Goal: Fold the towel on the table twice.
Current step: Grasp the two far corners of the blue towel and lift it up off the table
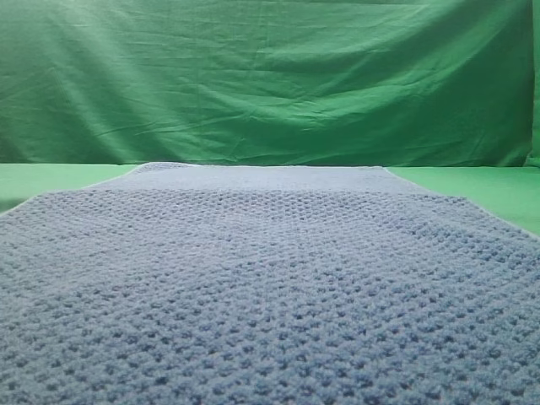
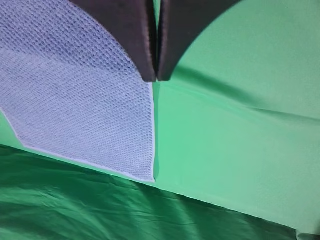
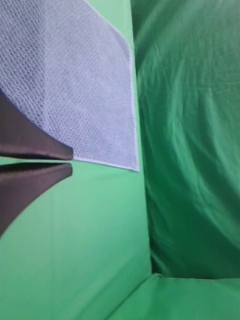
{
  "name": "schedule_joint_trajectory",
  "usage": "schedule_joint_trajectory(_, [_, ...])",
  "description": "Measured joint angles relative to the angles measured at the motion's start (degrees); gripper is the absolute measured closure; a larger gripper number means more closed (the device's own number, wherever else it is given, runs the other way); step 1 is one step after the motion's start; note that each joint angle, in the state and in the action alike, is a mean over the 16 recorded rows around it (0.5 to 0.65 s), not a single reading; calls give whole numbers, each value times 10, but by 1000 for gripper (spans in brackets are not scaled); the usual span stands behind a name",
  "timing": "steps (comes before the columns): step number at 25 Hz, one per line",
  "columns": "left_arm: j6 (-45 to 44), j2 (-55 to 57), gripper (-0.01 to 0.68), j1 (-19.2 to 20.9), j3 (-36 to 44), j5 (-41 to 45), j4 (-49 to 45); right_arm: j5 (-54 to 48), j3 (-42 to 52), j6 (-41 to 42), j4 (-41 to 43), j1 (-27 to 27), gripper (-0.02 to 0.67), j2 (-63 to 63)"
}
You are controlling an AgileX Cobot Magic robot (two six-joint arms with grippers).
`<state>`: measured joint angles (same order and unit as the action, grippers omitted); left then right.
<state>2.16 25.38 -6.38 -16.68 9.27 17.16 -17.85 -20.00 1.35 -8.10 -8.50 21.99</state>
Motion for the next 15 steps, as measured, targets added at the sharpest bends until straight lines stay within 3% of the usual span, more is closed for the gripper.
schedule_joint_trajectory(8, [-6,38,673,0,-22,-16,1,8,-4,14,-12,0,649,35])
schedule_joint_trajectory(15, [-28,100,673,0,-75,55,0,-10,-16,35,-12,0,649,58])
